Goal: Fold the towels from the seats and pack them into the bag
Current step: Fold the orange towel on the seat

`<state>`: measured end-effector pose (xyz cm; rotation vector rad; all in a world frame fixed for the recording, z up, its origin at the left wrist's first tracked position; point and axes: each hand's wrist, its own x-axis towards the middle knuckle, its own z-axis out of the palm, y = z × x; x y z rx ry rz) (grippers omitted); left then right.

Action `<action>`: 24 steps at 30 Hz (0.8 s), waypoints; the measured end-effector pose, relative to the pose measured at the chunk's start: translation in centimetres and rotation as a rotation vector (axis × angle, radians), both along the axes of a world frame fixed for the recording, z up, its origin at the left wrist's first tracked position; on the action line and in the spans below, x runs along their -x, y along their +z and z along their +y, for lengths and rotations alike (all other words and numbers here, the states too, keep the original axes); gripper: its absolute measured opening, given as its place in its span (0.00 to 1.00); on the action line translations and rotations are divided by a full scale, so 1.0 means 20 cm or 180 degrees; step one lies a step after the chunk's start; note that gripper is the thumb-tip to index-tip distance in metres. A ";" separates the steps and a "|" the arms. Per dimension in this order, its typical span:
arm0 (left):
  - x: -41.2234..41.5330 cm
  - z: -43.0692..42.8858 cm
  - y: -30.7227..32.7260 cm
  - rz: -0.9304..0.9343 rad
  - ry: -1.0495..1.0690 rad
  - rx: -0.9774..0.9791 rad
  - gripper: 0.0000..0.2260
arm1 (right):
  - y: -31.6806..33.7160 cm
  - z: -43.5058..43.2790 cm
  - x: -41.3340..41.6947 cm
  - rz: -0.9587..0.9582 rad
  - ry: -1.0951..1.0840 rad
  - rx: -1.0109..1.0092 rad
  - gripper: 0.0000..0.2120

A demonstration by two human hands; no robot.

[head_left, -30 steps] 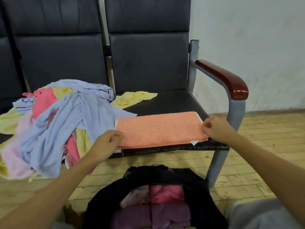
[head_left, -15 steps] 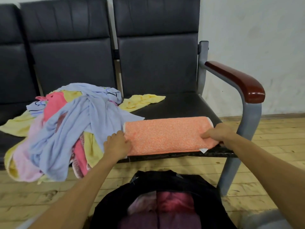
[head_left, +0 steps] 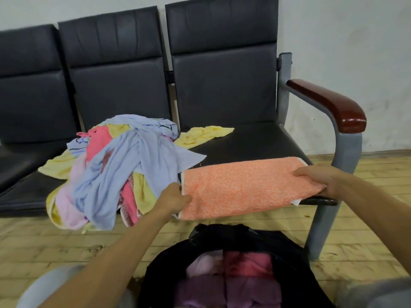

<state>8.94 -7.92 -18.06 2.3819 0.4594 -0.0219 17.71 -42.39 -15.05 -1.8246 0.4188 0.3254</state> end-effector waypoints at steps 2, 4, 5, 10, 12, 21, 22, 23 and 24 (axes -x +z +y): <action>0.00 -0.06 -0.04 -0.0074 0.0037 -0.0295 0.11 | 0.01 -0.03 0.02 -0.0141 -0.0231 -0.0024 0.19; 0.00 -0.13 -0.08 -0.0182 0.0185 -0.0730 0.21 | 0.01 -0.07 0.02 -0.0196 -0.0402 0.0073 0.24; 0.01 -0.16 -0.09 -0.0300 0.0257 -0.0853 0.23 | 0.01 -0.08 0.02 -0.0205 -0.0422 0.0079 0.25; 0.02 -0.31 -0.11 -0.0227 0.0975 -0.0062 0.32 | 0.00 -0.06 0.04 -0.0307 -0.0559 -0.0045 0.20; 0.02 -0.34 -0.11 -0.0174 0.1282 0.0415 0.36 | 0.01 -0.04 0.04 -0.0387 -0.0596 -0.0102 0.19; 0.09 -0.27 -0.05 -0.0032 0.1278 0.2193 0.09 | 0.02 0.07 0.09 -0.0493 -0.0270 0.0167 0.22; 0.10 -0.23 -0.02 0.0107 0.1303 0.2516 0.07 | 0.02 0.08 0.09 -0.0454 -0.0231 0.0129 0.22; 0.12 -0.19 0.02 0.0227 0.1325 0.2761 0.07 | 0.02 0.09 0.09 -0.0419 -0.0210 0.0096 0.22; 0.13 -0.14 0.05 0.0328 0.1324 0.2923 0.08 | 0.01 0.11 0.09 -0.0414 -0.0161 0.0060 0.22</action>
